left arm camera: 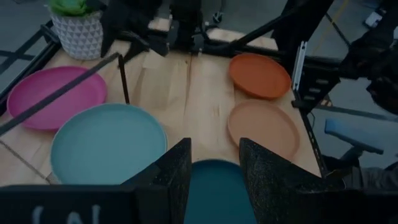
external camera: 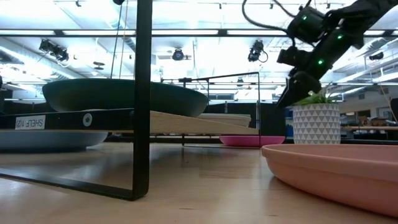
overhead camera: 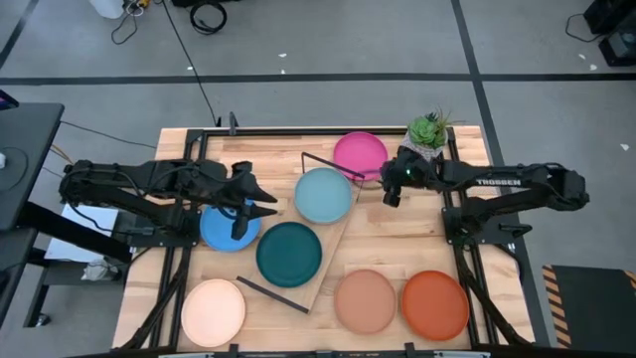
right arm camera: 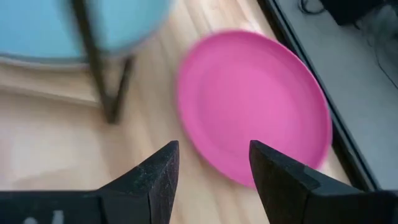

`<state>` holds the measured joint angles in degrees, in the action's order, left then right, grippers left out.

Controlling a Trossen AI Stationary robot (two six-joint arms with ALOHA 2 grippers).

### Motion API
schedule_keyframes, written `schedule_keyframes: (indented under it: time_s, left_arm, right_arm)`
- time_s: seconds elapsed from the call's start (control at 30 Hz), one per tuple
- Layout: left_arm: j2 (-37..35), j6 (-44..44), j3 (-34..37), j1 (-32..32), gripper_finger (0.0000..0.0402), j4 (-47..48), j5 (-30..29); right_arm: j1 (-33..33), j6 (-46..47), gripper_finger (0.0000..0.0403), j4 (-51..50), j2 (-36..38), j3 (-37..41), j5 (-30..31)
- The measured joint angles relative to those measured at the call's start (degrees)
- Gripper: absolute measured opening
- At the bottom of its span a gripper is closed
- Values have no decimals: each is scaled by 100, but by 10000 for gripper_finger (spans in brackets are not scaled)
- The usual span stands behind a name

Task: Place and stack plates onto a shelf
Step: Stack the pink plate on top of the dark green plate

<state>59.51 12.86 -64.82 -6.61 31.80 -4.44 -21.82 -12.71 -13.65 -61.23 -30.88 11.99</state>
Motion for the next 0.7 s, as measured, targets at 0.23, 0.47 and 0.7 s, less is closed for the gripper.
schedule_keyframes:
  time_s: [0.23, 0.47, 0.7]
  left_arm:
    - [4, 181, 0, -4, 141, 374, 0]
    - [4, 197, 2, -2, 141, 423, 2]
    - [4, 171, 4, -2, 141, 412, 2]
  right_arm:
    - [-570, -718, 201, 24, -614, 16, -314]
    - [-729, -1594, 201, 406, -1296, 18, -448]
    - [-861, -2229, 199, 850, -1580, 18, -417]
